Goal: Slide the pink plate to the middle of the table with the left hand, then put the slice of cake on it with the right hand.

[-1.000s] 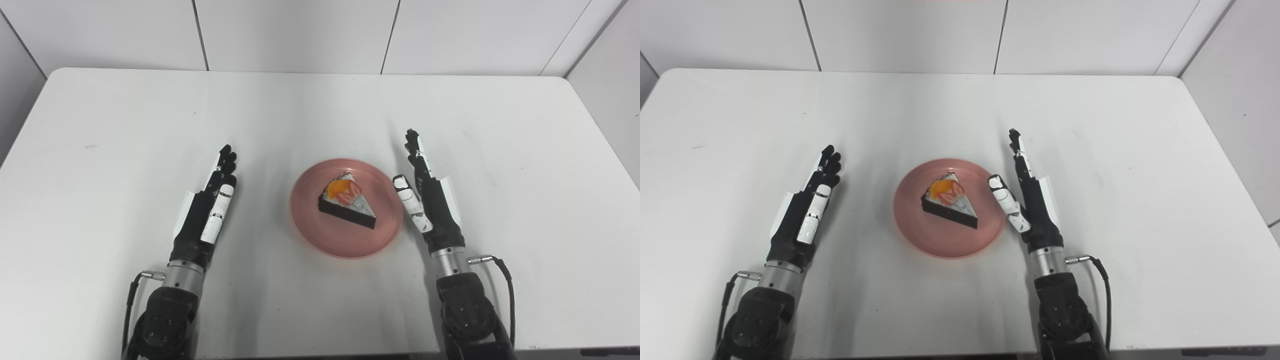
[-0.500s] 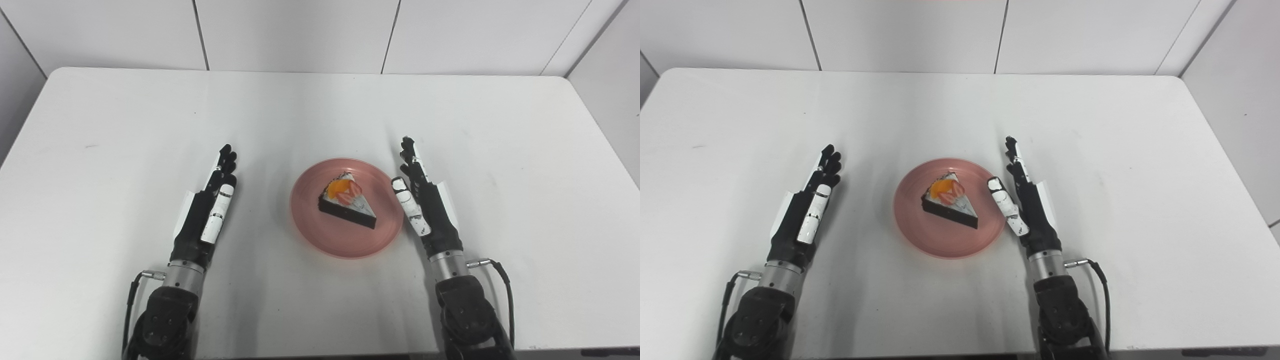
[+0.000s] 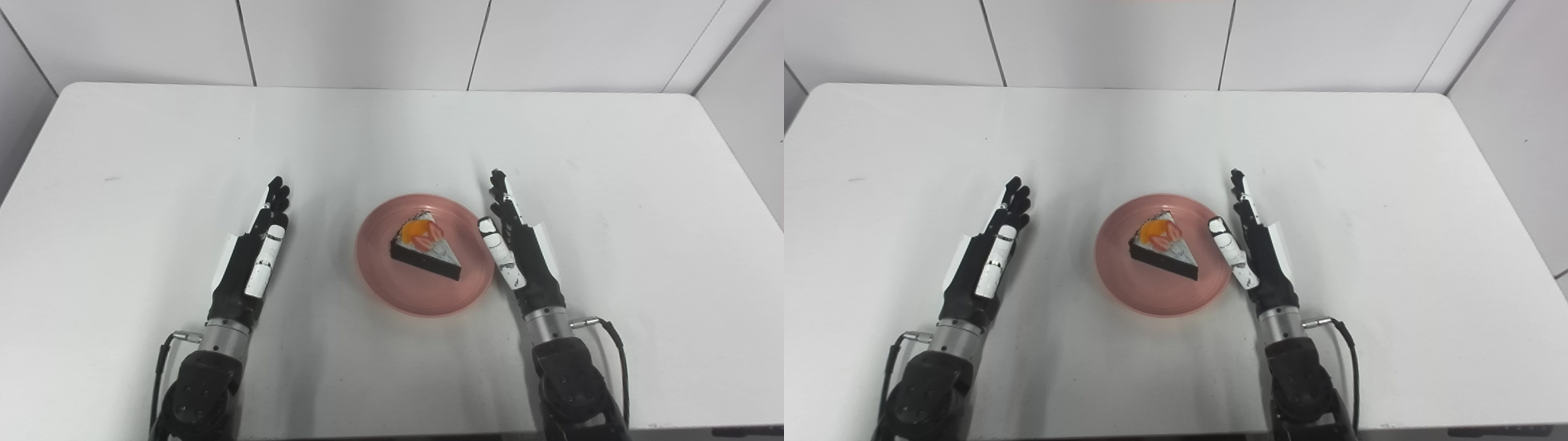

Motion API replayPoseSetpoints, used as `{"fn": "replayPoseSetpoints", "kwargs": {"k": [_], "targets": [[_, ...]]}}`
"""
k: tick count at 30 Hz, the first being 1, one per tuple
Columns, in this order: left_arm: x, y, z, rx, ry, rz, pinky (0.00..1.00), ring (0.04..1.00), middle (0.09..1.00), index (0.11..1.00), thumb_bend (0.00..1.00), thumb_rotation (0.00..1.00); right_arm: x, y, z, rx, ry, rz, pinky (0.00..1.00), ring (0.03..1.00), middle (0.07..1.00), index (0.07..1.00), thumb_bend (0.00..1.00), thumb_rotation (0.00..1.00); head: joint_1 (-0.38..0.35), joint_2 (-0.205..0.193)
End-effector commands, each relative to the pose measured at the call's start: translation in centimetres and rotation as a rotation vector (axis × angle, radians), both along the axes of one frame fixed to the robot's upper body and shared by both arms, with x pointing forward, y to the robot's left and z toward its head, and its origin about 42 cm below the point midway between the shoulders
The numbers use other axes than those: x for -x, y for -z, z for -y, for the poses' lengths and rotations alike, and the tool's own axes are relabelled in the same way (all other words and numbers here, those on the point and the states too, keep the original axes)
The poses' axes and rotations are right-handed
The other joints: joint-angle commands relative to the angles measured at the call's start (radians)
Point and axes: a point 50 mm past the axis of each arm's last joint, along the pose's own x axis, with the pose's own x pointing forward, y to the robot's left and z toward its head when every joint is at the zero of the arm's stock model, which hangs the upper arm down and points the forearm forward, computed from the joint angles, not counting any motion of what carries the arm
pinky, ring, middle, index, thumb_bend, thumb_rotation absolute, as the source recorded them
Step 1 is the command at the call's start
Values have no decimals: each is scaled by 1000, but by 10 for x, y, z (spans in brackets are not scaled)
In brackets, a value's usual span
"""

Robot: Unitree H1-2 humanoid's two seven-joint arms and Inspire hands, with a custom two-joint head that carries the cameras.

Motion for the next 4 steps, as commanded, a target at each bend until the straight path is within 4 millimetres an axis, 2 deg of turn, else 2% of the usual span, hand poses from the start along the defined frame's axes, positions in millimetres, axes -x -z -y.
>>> {"fn": "replayPoseSetpoints", "kwargs": {"k": [1, 4], "targets": [[2, 9, -3, -8, 12, -38, 1000, 1000, 1000, 1000, 420, 1000, -2, -12, -5, -14, -12, 39, 978, 992, 994, 994, 392, 1000, 0, 0], [3, 9, -3, -8, 15, -37, 1000, 1000, 1000, 1000, 421, 1000, -2, -12, -5, -14, -13, 37, 982, 994, 993, 994, 372, 1000, -7, 2]]}}
